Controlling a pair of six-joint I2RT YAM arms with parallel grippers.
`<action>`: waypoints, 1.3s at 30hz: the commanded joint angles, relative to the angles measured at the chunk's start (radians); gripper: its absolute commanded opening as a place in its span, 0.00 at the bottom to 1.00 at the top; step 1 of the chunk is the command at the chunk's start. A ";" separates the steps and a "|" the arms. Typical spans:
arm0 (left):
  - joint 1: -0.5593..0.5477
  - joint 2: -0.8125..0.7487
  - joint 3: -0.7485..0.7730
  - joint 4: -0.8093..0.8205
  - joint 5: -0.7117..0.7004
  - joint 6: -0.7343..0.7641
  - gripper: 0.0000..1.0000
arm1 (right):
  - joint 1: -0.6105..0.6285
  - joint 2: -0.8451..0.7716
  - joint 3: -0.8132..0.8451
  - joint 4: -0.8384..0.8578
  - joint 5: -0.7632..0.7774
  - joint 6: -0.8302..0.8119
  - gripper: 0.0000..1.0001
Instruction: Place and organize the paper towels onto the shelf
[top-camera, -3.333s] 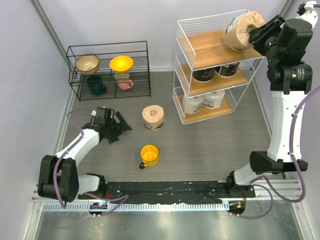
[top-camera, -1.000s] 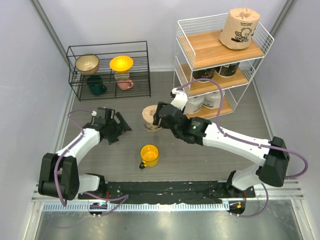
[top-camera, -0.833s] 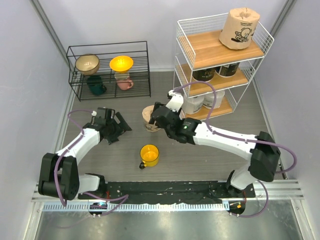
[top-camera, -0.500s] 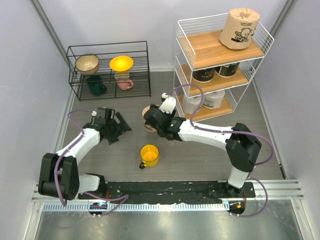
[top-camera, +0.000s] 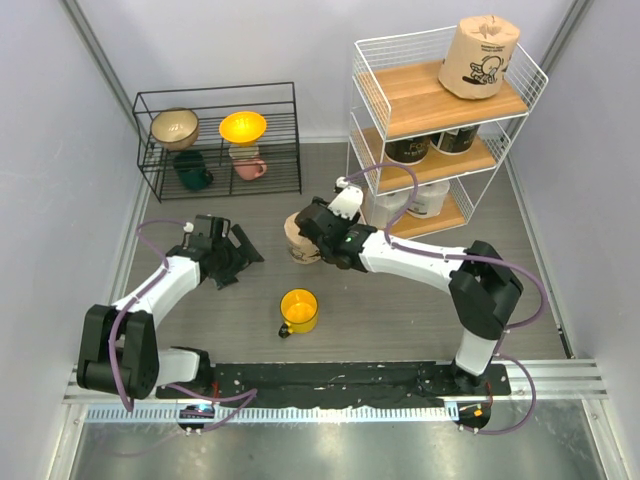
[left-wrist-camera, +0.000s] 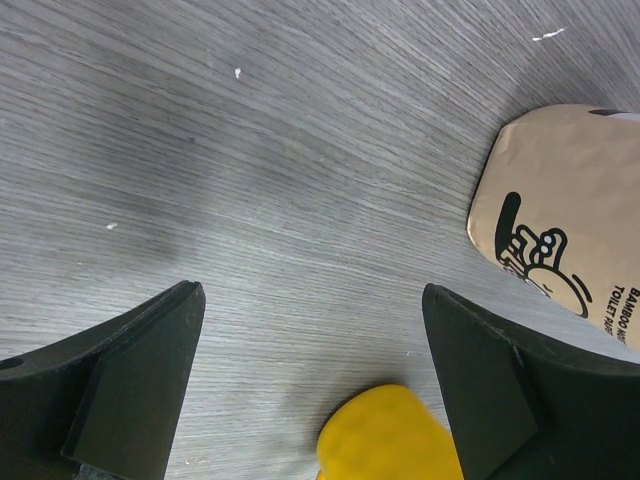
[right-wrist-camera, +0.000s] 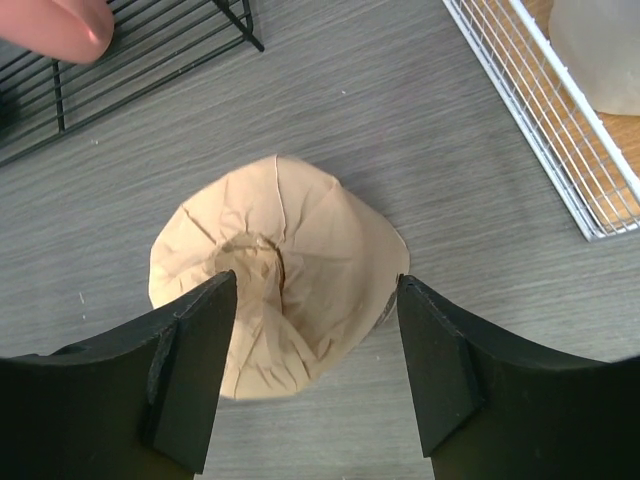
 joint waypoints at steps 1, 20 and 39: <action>-0.006 0.002 0.013 0.031 0.020 0.012 0.95 | -0.016 0.035 0.050 0.032 0.015 0.024 0.70; -0.006 -0.001 0.011 0.033 0.023 0.011 0.96 | -0.026 0.017 0.083 0.037 -0.050 -0.071 0.26; -0.004 -0.001 0.014 0.027 0.021 0.012 0.96 | 0.107 -0.166 0.707 -0.012 -0.010 -0.620 0.30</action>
